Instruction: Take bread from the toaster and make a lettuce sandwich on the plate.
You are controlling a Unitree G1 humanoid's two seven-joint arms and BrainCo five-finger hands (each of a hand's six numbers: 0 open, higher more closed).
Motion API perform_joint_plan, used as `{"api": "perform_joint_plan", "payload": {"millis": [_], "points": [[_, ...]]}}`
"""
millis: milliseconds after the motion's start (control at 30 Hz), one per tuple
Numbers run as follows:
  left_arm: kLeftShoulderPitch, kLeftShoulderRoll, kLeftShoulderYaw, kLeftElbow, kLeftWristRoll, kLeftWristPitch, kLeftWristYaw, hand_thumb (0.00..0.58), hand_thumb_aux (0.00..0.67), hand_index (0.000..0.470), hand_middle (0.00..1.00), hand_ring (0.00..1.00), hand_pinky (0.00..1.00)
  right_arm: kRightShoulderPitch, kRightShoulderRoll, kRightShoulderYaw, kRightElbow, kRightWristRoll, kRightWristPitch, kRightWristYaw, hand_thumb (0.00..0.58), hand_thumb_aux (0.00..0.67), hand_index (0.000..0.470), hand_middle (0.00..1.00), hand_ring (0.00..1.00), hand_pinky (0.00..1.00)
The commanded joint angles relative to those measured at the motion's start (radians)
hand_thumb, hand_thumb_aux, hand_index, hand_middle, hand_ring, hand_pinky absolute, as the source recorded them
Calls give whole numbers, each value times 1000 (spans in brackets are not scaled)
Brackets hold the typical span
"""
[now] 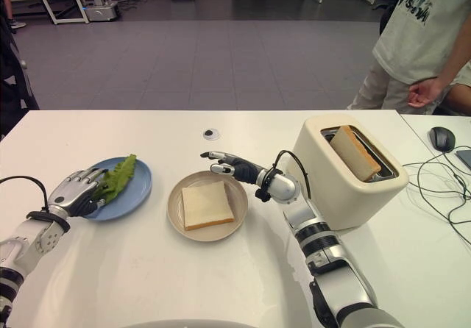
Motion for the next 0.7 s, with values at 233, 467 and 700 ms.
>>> {"api": "perform_joint_plan", "payload": {"millis": [233,467,700], "points": [[30,48,-19,-27,-57,-16,36,580,670,470,0,0,0,-1,-5,-6,6,-21,-17,-21,0,0,0,0,0,0],[142,108,121,-349,-89,53,44,580,670,470,0,0,0,-16,-13,-33,10,-21,-33,-61,0,0,0,0,0,0],[128,-32,-4,-645,-35,77,-56,580,670,470,0,0,0,-41,-18,-64,24,-14,-45,-76,0,0,0,0,0,0]]}}
